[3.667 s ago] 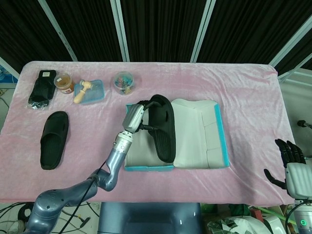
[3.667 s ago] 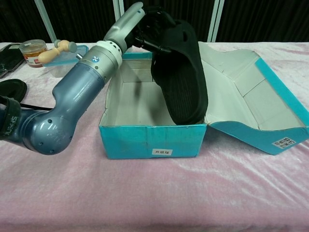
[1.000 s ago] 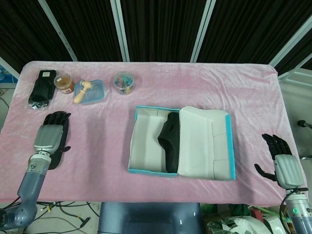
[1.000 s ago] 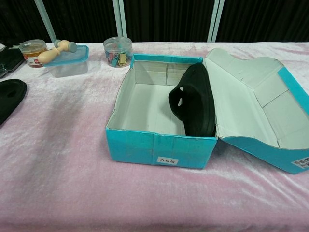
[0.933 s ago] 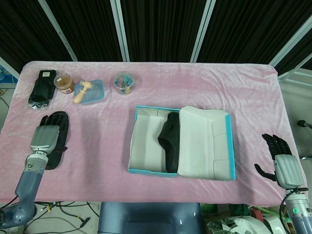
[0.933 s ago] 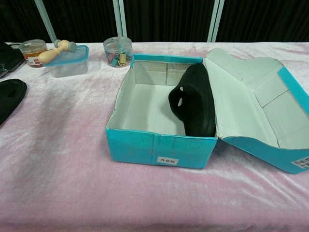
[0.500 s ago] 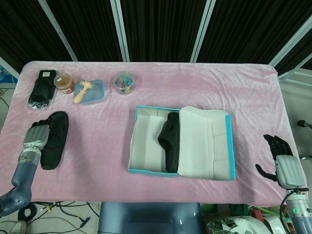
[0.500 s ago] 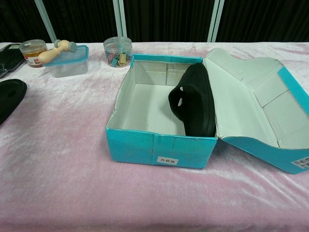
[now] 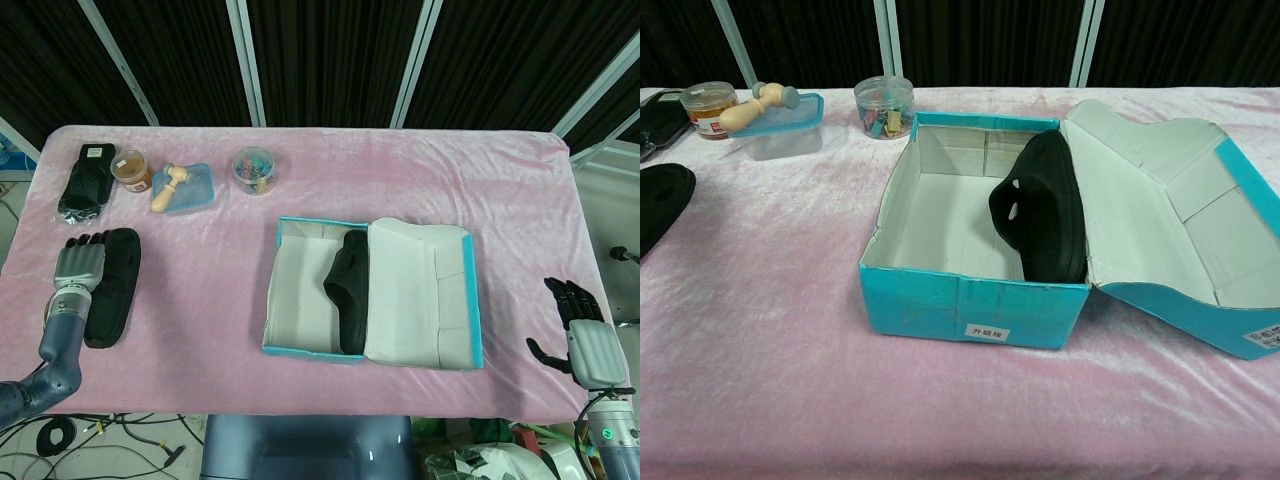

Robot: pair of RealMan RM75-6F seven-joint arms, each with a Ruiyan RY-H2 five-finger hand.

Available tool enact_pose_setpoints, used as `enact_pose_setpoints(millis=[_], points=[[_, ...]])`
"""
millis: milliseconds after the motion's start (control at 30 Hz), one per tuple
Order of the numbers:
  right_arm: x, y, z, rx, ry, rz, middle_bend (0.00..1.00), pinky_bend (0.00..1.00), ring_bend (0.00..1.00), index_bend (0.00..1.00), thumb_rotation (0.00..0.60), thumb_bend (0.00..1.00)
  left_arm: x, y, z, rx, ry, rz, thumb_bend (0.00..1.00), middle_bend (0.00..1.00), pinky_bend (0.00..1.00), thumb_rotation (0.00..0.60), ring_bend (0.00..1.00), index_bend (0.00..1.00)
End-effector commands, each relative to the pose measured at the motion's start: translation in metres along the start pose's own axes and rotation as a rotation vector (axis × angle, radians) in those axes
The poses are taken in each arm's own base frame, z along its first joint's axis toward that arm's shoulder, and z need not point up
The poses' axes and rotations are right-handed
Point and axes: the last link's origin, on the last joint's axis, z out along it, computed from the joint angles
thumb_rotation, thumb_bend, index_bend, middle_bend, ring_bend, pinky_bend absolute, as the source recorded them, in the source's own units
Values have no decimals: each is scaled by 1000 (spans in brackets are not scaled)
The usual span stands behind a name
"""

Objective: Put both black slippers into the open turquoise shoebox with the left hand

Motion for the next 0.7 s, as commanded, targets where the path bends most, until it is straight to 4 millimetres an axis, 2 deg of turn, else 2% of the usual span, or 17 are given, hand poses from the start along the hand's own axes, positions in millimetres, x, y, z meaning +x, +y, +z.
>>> enact_pose_setpoints(millis=[33, 267, 433, 600, 700], points=[[0, 0, 0, -1, -1, -2, 72, 73, 0, 0, 600, 176, -1, 5, 9, 11, -26, 21, 0, 106, 135, 600, 60, 0], [1, -1, -2, -13, 9, -10, 72, 73, 0, 0, 600, 175, -2, 16, 25, 13, -55, 38, 0, 184, 161, 600, 138, 3], [0, -1, -3, -18, 6, -10, 72, 73, 0, 0, 600, 175, -2, 24, 30, -4, -67, 22, 0, 244, 209, 600, 206, 45], [0, -2, -4, -18, 8, -12, 72, 73, 0, 0, 600, 175, 2, 28, 30, -44, -67, -47, 0, 399, 310, 600, 373, 189], [2, -3, -5, -19, 12, -12, 72, 73, 0, 0, 600, 175, 7, 27, 24, -94, -61, -132, 0, 415, 332, 600, 378, 237]])
